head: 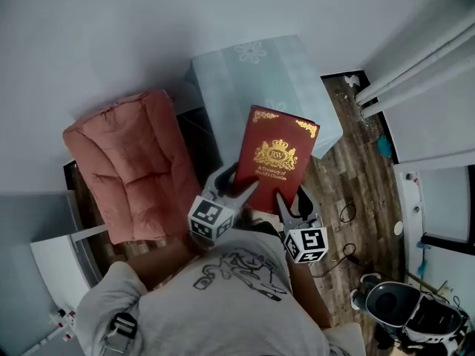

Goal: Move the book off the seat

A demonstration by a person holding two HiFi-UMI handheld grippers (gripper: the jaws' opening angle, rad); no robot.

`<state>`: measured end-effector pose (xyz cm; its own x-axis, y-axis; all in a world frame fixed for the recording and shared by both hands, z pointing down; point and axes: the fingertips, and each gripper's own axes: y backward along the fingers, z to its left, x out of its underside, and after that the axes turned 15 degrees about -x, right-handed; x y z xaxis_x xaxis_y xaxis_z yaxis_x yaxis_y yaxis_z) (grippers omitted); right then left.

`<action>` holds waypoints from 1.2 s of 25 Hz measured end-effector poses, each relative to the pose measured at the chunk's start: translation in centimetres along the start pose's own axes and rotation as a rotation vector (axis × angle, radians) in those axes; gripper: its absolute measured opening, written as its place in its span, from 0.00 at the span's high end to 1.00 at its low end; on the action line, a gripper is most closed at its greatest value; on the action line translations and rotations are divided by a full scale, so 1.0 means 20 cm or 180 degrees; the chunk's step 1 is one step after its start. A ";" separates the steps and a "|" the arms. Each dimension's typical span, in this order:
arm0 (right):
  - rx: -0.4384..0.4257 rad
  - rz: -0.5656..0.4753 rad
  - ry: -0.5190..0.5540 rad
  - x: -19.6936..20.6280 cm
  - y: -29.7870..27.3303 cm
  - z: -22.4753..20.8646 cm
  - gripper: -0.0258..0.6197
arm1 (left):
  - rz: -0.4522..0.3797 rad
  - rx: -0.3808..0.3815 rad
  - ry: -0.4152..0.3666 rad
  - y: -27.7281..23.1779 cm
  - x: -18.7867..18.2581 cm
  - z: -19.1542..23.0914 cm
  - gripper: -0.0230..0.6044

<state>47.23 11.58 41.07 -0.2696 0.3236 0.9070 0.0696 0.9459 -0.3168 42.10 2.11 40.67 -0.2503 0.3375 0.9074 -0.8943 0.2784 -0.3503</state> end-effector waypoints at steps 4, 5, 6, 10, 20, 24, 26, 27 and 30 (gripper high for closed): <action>-0.0361 0.0034 0.0097 -0.04 0.00 -0.02 0.59 | -0.0069 -0.0366 0.0065 0.04 -0.02 -0.02 0.51; -0.0457 0.0062 0.0127 -0.05 -0.06 0.00 0.59 | -0.0088 -0.0463 0.0104 0.05 -0.03 0.04 0.51; -0.0554 0.0101 0.0160 -0.06 -0.15 0.03 0.59 | -0.0106 -0.0561 0.0154 0.07 -0.03 0.13 0.51; -0.0933 0.0256 0.0286 -0.08 -0.42 0.12 0.59 | -0.0175 -0.0936 0.0337 0.13 -0.03 0.39 0.51; -0.1623 0.0526 0.0453 -0.09 -0.55 0.01 0.59 | -0.0244 -0.1570 0.0627 0.07 0.01 0.44 0.51; -0.1737 0.0651 0.0469 -0.07 -0.59 -0.08 0.59 | -0.0237 -0.1700 0.0682 -0.01 0.04 0.42 0.51; -0.1754 0.0701 0.0465 -0.06 -0.62 -0.13 0.59 | -0.0220 -0.1713 0.0707 -0.07 0.06 0.44 0.51; -0.1756 0.0722 0.0458 -0.05 -0.64 -0.15 0.59 | -0.0213 -0.1712 0.0710 -0.09 0.07 0.45 0.51; -0.1737 0.0777 0.0401 0.00 -0.68 -0.21 0.60 | -0.0171 -0.1685 0.0713 -0.16 0.11 0.48 0.51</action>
<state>50.35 -1.28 46.49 -0.0707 0.5011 0.8625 0.6061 0.7083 -0.3619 40.87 -6.69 46.05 -0.0736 0.4766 0.8761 -0.5819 0.6929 -0.4258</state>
